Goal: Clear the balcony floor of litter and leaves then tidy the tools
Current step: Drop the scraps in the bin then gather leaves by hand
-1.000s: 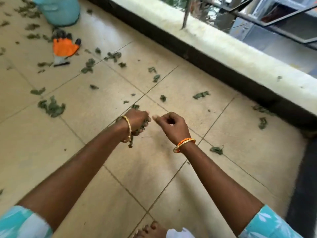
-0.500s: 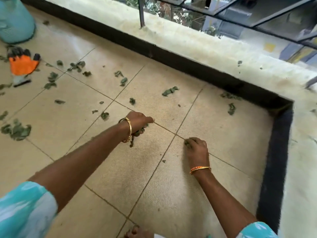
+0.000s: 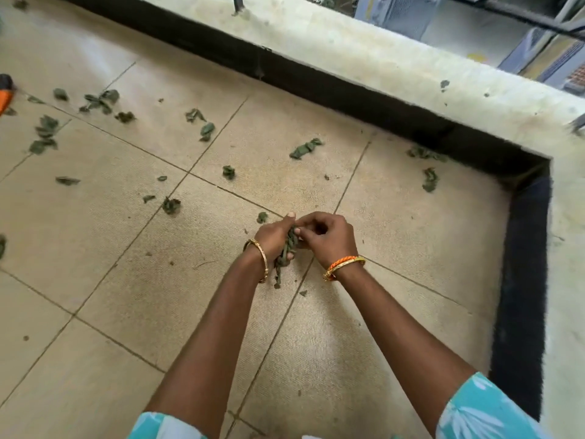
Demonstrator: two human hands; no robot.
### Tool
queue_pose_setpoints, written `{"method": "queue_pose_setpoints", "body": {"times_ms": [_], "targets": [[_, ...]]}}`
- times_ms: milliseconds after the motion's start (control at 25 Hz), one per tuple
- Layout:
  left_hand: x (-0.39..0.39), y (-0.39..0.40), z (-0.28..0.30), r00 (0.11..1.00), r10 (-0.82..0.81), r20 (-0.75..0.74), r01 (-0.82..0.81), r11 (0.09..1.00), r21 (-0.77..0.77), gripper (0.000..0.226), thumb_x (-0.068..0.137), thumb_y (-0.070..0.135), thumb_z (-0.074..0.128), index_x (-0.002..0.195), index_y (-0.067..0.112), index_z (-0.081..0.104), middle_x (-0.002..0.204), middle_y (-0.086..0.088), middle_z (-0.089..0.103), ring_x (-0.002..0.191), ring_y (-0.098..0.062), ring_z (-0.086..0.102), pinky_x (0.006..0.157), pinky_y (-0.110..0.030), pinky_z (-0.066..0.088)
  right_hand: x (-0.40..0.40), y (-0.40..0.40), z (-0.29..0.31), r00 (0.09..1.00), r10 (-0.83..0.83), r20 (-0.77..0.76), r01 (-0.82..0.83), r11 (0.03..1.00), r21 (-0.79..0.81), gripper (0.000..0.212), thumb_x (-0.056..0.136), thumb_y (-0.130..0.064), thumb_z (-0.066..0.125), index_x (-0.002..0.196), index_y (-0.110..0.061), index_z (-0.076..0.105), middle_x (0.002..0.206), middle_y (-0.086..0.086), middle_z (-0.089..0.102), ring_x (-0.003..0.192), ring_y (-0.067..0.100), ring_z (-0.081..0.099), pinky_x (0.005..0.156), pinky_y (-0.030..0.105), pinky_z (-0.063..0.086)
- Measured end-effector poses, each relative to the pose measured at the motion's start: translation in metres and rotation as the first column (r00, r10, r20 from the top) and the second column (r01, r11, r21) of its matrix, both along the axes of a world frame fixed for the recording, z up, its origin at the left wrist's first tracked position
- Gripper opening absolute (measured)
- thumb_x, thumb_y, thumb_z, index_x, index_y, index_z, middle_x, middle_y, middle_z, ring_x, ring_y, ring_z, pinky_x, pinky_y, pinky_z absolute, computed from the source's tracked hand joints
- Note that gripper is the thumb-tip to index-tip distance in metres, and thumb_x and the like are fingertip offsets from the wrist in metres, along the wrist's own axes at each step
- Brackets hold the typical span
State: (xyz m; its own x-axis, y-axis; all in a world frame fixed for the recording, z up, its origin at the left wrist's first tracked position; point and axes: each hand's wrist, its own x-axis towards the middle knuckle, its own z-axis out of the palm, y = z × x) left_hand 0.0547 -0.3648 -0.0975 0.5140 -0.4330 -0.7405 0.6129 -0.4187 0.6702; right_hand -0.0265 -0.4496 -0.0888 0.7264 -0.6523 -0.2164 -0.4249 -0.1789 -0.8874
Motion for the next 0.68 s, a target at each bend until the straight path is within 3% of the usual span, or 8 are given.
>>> {"method": "queue_pose_setpoints", "body": {"times_ms": [80, 120, 200, 280, 400, 520, 600, 680], "targets": [[0.000, 0.000, 0.000, 0.999, 0.033, -0.037, -0.034, 0.999, -0.034, 0.032, 0.099, 0.031, 0.046, 0.077, 0.011, 0.055, 0.061, -0.005, 0.052, 0.032, -0.009, 0.038, 0.036, -0.012, 0.028, -0.002, -0.008, 0.006, 0.998, 0.055, 0.015, -0.054, 0.996, -0.065, 0.013, 0.080, -0.007, 0.066, 0.084, -0.017, 0.073, 0.074, -0.006, 0.068, 0.067, 0.001, 0.061, 0.063, 0.013, 0.050], [0.001, -0.001, 0.001, 0.997, 0.044, -0.061, -0.047, 0.998, -0.046, 0.031, 0.098, 0.028, 0.045, 0.072, 0.012, 0.051, 0.059, -0.003, 0.049, 0.031, -0.008, 0.036, 0.036, -0.012, 0.026, -0.005, -0.022, 0.010, 0.999, 0.006, 0.039, -0.002, 0.995, -0.101, 0.014, 0.081, -0.007, 0.064, 0.085, -0.017, 0.073, 0.077, -0.005, 0.068, 0.068, 0.001, 0.060, 0.064, 0.011, 0.049], [0.002, -0.006, 0.002, 0.995, 0.047, -0.093, -0.053, 0.997, -0.056, 0.032, 0.097, 0.024, 0.045, 0.067, 0.015, 0.042, 0.054, 0.001, 0.041, 0.031, -0.008, 0.032, 0.037, -0.011, 0.023, -0.014, -0.066, 0.010, 0.975, -0.217, 0.056, 0.224, 0.952, -0.208, 0.015, 0.083, -0.008, 0.061, 0.092, -0.016, 0.070, 0.091, -0.002, 0.066, 0.083, 0.007, 0.059, 0.080, 0.022, 0.052], [0.002, -0.013, 0.004, 0.994, 0.032, -0.102, -0.039, 0.997, -0.068, 0.033, 0.097, 0.023, 0.045, 0.065, 0.016, 0.040, 0.051, 0.003, 0.039, 0.031, -0.008, 0.030, 0.036, -0.011, 0.021, -0.027, -0.117, 0.005, 0.915, -0.401, -0.049, 0.358, 0.861, -0.360, 0.027, 0.085, -0.008, 0.057, 0.110, -0.015, 0.063, 0.116, 0.004, 0.056, 0.112, 0.018, 0.049, 0.101, 0.036, 0.043], [0.000, -0.022, 0.011, 0.990, 0.036, -0.138, -0.052, 0.993, -0.108, 0.036, 0.096, 0.027, 0.050, 0.063, 0.018, 0.037, 0.047, 0.006, 0.037, 0.030, -0.007, 0.028, 0.035, -0.012, 0.019, -0.044, -0.178, -0.009, 0.866, -0.357, -0.350, 0.164, 0.865, -0.475, 0.057, 0.084, 0.000, 0.050, 0.137, -0.016, 0.041, 0.144, 0.014, 0.030, 0.134, 0.031, 0.025, 0.111, 0.042, 0.029], [0.001, -0.028, 0.017, 0.981, 0.100, -0.165, -0.119, 0.987, -0.111, 0.037, 0.090, 0.027, 0.060, 0.065, 0.020, 0.035, 0.046, 0.007, 0.034, 0.030, -0.006, 0.026, 0.033, -0.012, 0.017, -0.056, -0.199, -0.029, 0.862, -0.198, -0.466, -0.041, 0.890, -0.453, 0.066, 0.084, 0.008, 0.044, 0.145, -0.010, 0.026, 0.154, 0.013, 0.016, 0.140, 0.032, 0.020, 0.114, 0.041, 0.026], [0.000, -0.032, 0.020, 0.978, 0.115, -0.175, -0.137, 0.983, -0.119, 0.033, 0.090, 0.021, 0.060, 0.068, 0.019, 0.037, 0.046, 0.007, 0.033, 0.030, -0.006, 0.025, 0.032, -0.012, 0.017, -0.064, -0.201, -0.042, 0.867, -0.180, -0.465, -0.111, 0.840, -0.532, 0.061, 0.083, 0.013, 0.044, 0.141, -0.003, 0.036, 0.147, 0.017, 0.031, 0.132, 0.033, 0.035, 0.109, 0.037, 0.035], [-0.001, -0.034, 0.023, 0.974, 0.114, -0.198, -0.136, 0.985, -0.105, 0.034, 0.093, 0.022, 0.054, 0.065, 0.018, 0.036, 0.042, 0.007, 0.033, 0.028, -0.006, 0.025, 0.031, -0.010, 0.016, -0.067, -0.202, -0.047, 0.872, -0.215, -0.439, -0.133, 0.759, -0.637, 0.042, 0.084, 0.015, 0.045, 0.123, 0.002, 0.056, 0.124, 0.021, 0.055, 0.112, 0.032, 0.052, 0.093, 0.033, 0.045]]}}
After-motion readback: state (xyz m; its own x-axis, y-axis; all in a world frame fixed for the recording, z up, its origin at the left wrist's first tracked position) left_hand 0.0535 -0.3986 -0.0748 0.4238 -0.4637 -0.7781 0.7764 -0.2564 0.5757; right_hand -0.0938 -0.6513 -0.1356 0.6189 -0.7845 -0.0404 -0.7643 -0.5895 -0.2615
